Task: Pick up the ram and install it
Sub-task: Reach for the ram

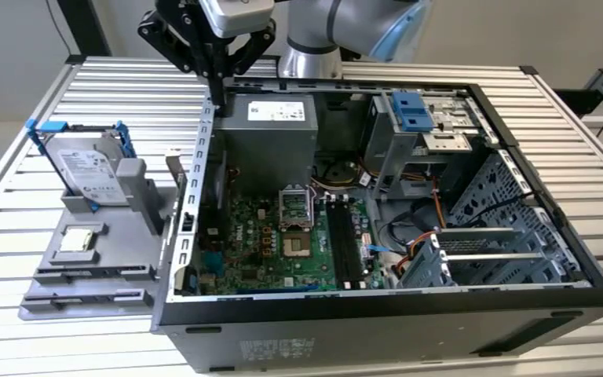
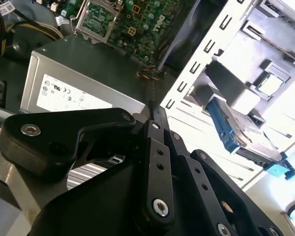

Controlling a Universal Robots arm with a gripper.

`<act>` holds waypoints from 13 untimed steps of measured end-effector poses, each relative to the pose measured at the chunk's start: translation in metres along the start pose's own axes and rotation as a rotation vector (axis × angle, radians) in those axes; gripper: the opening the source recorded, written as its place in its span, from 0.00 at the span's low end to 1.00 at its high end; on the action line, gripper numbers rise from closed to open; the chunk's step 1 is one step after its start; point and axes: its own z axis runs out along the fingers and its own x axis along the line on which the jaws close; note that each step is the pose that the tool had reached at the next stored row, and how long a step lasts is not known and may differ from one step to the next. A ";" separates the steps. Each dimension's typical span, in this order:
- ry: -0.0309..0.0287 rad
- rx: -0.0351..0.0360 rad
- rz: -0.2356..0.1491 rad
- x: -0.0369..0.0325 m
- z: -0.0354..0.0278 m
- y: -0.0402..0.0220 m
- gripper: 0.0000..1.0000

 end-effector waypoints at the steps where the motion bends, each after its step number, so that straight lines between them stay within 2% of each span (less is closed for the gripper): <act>1: 0.0001 0.0000 0.000 0.0021 -0.0001 -0.0006 0.00; 9: 0.0000 0.0000 0.000 0.0192 -0.0005 -0.0040 0.00; 13: 0.0001 0.0001 0.000 0.0250 -0.0007 -0.0047 0.00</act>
